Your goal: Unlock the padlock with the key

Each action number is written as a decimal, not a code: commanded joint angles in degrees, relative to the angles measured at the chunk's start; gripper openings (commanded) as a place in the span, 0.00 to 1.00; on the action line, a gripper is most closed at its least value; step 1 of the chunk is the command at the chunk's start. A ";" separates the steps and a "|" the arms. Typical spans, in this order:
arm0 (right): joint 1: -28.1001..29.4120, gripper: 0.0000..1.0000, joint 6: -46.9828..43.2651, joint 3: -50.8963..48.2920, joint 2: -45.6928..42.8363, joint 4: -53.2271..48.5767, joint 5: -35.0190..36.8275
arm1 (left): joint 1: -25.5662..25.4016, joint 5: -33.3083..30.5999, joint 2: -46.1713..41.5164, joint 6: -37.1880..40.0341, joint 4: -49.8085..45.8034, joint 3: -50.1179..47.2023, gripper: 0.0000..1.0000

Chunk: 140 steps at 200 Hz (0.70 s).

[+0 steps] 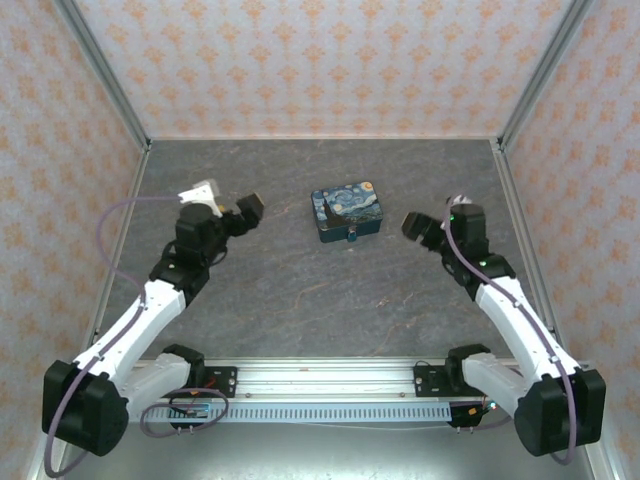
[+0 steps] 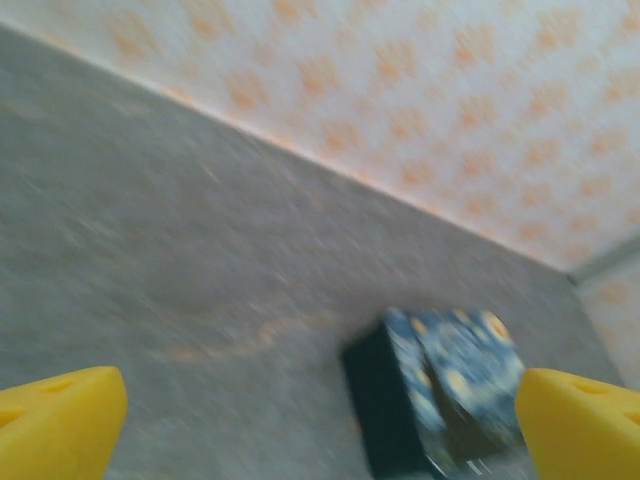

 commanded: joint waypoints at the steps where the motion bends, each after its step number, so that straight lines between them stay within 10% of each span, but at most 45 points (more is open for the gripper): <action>1: 5.48 0.90 7.65 -2.25 -1.63 -14.25 -3.12 | -4.69 1.21 0.69 -9.00 0.23 -1.62 1.00; 140: 13.29 0.45 6.58 -5.08 15.02 -12.45 -9.71 | -16.15 0.05 16.46 -10.89 11.03 4.30 1.00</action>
